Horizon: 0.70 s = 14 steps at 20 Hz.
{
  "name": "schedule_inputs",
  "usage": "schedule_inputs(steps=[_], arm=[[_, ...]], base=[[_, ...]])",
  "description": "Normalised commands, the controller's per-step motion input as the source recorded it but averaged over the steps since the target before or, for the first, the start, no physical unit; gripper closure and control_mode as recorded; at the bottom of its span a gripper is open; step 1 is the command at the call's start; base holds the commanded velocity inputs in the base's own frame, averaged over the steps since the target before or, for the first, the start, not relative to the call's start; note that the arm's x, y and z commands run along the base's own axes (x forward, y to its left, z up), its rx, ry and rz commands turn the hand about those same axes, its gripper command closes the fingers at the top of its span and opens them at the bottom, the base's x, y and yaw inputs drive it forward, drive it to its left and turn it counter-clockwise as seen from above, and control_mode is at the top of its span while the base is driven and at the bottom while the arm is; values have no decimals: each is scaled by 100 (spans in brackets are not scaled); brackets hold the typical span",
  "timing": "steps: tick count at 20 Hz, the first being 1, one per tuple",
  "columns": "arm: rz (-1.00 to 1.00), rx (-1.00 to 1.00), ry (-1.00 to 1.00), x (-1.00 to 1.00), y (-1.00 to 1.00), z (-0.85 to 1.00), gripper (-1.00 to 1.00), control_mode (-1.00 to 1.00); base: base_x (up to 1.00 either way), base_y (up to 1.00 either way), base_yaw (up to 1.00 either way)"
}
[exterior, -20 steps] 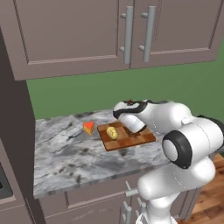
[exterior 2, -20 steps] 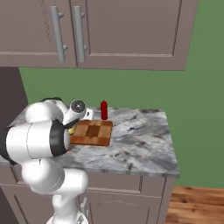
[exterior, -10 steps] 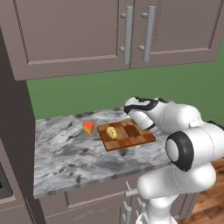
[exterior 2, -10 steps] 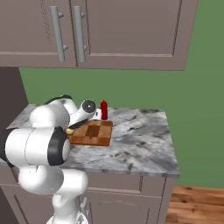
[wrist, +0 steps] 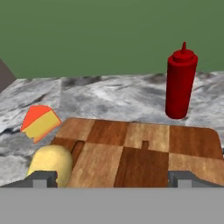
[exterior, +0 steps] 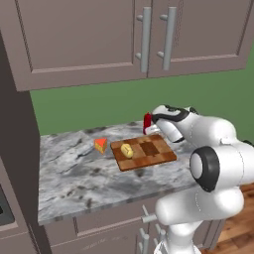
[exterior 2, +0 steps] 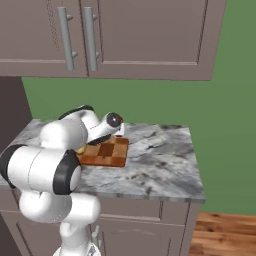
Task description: Retrieve the reheated potato from the microwave, then place the potato, cheese, and condiment on the cutting board.
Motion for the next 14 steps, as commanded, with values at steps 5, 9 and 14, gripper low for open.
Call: schedule_inputs(steps=[5, 9, 14], arm=[[14, 0, -1, 7, -30, 0, -100, -100], [12, 1, 0, 22, -22, 0, -100, -100], [12, 3, -11, 25, -18, -1, -100, -100]], base=[[0, 0, 0], [0, 0, 0], [0, 0, 0]])
